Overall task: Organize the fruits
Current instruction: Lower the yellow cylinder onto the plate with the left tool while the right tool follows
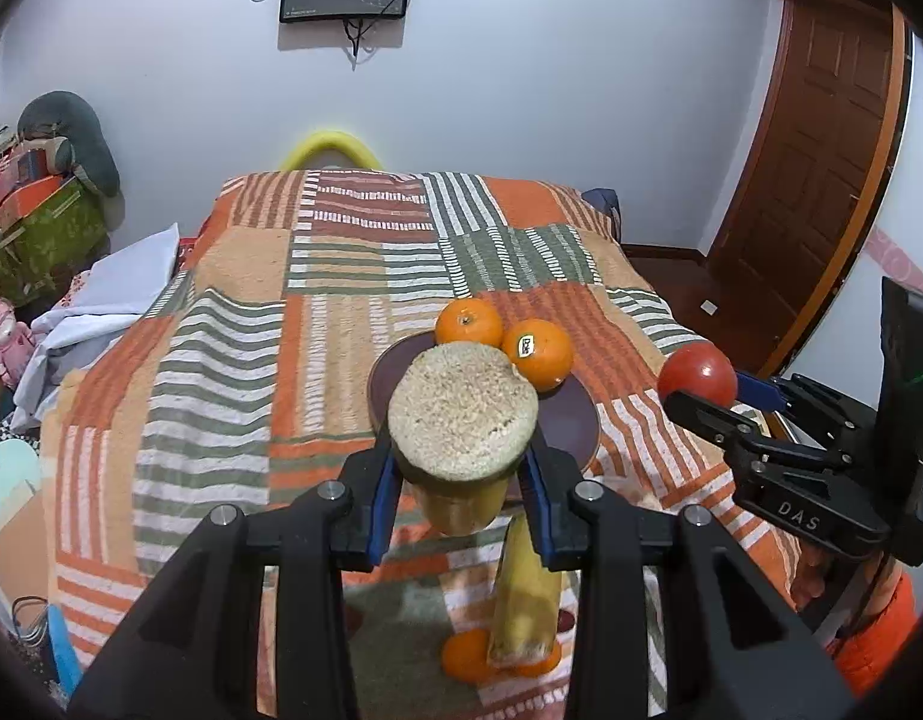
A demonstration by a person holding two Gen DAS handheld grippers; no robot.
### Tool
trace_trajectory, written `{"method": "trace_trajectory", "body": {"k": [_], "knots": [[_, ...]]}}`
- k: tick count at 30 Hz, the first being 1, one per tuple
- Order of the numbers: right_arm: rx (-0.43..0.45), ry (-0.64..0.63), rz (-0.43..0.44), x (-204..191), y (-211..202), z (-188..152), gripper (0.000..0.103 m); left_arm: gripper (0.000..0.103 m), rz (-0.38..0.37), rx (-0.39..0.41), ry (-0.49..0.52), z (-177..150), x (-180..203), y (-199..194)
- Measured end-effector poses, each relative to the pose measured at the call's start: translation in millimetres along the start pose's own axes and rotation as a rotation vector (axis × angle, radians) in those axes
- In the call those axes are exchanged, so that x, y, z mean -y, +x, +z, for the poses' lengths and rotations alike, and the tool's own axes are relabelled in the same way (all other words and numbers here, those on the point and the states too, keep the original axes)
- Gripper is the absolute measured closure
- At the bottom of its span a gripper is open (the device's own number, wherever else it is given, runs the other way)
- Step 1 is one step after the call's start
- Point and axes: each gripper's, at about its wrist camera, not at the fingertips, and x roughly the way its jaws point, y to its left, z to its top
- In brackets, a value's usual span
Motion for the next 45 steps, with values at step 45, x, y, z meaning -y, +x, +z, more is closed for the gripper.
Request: {"method": "trace_trajectory", "body": {"k": [45], "knots": [[-0.191, -0.063, 0.037, -2, 107, -6, 0.056, 0.061, -0.008, -0.198, -0.072, 21, -21, 161]]}}
